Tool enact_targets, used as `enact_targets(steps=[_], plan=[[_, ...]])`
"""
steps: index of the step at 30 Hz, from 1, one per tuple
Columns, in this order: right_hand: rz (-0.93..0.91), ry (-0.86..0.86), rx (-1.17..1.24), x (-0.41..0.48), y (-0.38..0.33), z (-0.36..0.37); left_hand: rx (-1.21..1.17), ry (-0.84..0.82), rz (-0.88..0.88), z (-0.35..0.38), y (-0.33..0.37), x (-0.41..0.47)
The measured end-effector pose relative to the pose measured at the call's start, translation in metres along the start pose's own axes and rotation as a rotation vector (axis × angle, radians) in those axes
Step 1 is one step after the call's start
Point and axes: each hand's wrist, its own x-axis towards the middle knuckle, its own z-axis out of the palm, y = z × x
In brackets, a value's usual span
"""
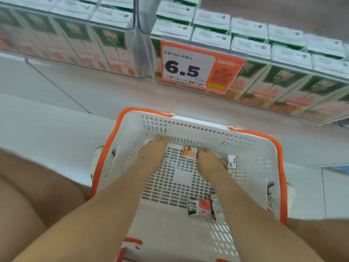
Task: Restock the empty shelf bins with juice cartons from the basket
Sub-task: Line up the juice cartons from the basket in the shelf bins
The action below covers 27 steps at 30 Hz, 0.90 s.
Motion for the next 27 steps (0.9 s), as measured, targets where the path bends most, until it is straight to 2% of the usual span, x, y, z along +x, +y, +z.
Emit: enact_targets(steps=[3,7,14,18,22,27], plan=[[0.015,0.024,-0.025,0.010,0.002,0.015,0.024,0.052,-0.019,0.008,-0.006,0.003],[0.027,0.015,-0.160,0.016,-0.001,0.027,-0.187,0.094,-0.046,0.017,-0.016,0.006],[-0.038,0.008,-0.064,0.011,-0.008,0.029,-0.351,0.088,-0.029,0.014,-0.024,0.000],[-0.078,-0.035,0.116,0.005,-0.015,0.009,-0.359,0.116,-0.028,-0.005,-0.015,-0.013],[-0.167,-0.038,0.178,-0.010,-0.021,-0.027,-0.380,0.094,-0.002,-0.035,-0.001,-0.034],[-0.291,-0.026,0.108,-0.052,-0.027,-0.088,-0.307,0.042,0.112,-0.082,0.027,-0.066]])
